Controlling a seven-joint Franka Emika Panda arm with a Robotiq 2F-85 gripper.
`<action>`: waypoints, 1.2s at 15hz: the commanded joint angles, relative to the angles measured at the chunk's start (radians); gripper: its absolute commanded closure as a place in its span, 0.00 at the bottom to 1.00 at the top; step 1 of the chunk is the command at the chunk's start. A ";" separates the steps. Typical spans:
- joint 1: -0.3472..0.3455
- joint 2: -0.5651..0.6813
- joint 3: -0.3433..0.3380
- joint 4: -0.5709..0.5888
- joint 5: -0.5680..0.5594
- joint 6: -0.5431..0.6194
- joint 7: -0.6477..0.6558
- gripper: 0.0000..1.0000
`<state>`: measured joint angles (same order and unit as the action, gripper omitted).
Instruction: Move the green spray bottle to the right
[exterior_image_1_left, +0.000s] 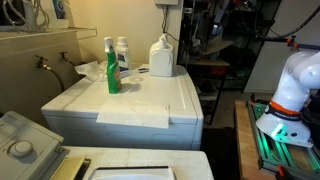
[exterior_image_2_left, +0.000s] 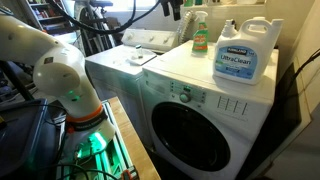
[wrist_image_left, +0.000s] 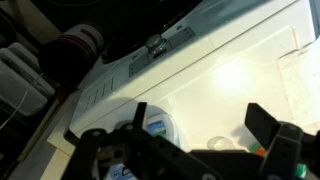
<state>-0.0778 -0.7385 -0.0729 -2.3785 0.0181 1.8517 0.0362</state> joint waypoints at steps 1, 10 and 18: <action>0.068 0.030 0.052 0.082 0.063 0.049 -0.009 0.00; 0.102 0.407 0.354 0.592 -0.048 0.079 0.234 0.00; 0.159 0.601 0.348 0.735 -0.105 0.041 0.288 0.00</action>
<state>0.0402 -0.1419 0.3112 -1.6490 -0.0780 1.8972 0.3186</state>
